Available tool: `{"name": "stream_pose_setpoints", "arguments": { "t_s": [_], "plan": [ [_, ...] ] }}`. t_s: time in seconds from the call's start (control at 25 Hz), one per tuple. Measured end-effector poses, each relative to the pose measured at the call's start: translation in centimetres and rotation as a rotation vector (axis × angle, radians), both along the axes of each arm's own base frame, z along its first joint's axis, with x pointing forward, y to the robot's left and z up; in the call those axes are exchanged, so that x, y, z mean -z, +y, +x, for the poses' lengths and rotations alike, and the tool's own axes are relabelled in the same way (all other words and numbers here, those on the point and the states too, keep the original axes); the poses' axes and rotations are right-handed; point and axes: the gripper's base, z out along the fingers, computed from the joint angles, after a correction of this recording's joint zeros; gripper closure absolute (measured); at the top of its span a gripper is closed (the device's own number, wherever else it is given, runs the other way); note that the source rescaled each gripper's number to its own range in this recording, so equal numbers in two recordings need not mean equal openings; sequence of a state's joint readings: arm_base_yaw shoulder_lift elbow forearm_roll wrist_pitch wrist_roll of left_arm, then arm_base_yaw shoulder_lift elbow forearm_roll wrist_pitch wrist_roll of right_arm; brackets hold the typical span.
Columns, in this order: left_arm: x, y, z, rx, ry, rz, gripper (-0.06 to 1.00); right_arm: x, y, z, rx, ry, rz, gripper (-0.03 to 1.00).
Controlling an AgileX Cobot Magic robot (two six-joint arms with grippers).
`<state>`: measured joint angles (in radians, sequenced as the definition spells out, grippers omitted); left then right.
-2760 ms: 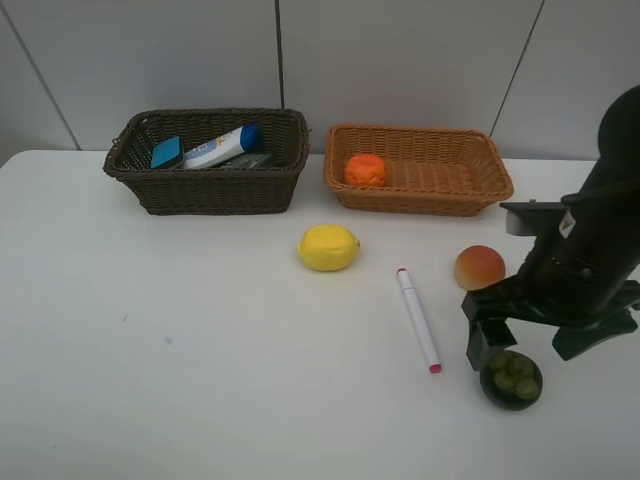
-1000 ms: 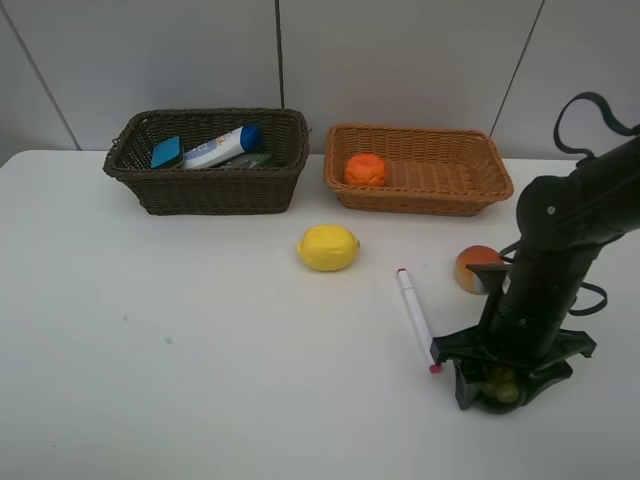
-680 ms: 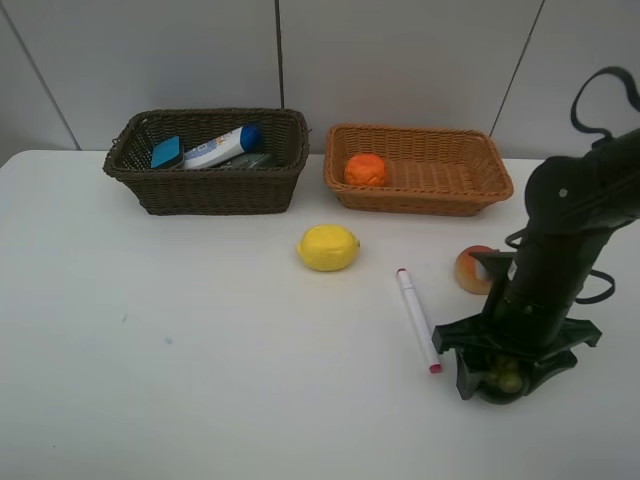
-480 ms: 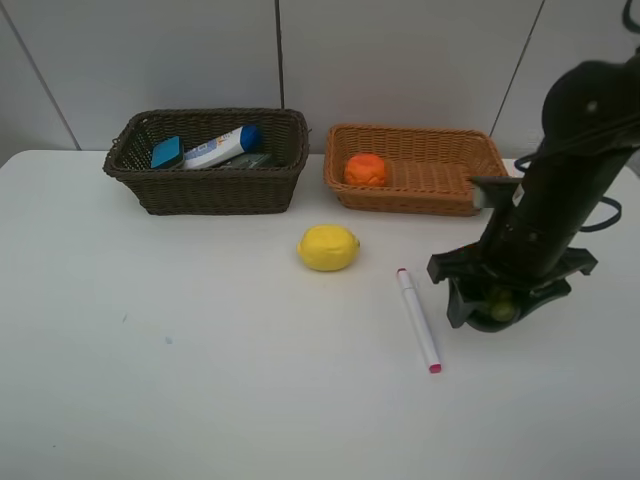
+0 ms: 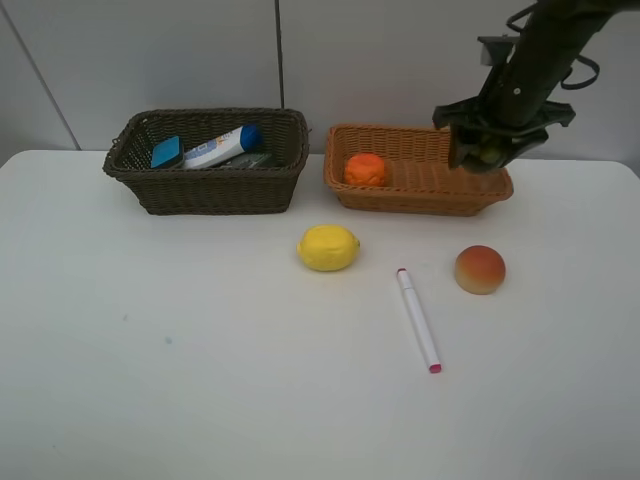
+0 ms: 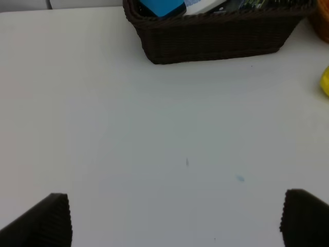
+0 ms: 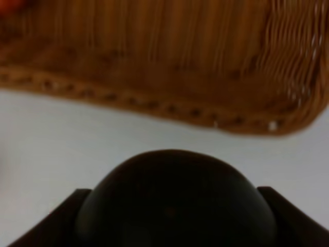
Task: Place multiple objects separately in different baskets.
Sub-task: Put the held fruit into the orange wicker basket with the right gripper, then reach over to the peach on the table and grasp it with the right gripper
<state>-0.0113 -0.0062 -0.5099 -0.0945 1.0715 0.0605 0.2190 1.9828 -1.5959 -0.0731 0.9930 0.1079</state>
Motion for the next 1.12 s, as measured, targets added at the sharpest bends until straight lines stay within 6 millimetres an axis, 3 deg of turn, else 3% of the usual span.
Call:
{"name": "stream_pose_setpoints", "arguments": {
  "t_s": [0.2, 0.36, 0.48, 0.56, 0.76, 1.12],
  "plan": [
    [0.0, 0.0, 0.0, 0.000, 0.000, 0.000, -0.06, 1.4, 0.6, 5.3, -0.034, -0.063, 0.014, 0.34],
    [0.0, 0.0, 0.0, 0.000, 0.000, 0.000, -0.06, 3.0, 1.0, 7.2, -0.045, -0.065, 0.010, 0.31],
    [0.0, 0.0, 0.0, 0.000, 0.000, 0.000, -0.06, 3.6, 1.1, 7.3, -0.046, -0.041, 0.005, 0.09],
    [0.0, 0.0, 0.0, 0.000, 0.000, 0.000, -0.06, 3.7, 1.0, 7.2, -0.045, -0.019, 0.001, 0.01],
    [0.0, 0.0, 0.0, 0.000, 0.000, 0.000, -0.06, 3.2, 0.9, 6.4, -0.039, 0.049, -0.005, -0.03],
    [0.0, 0.0, 0.0, 0.000, 0.000, 0.000, -0.06, -2.4, 0.7, 3.6, -0.014, 0.039, 0.049, -0.03]
  ]
}}
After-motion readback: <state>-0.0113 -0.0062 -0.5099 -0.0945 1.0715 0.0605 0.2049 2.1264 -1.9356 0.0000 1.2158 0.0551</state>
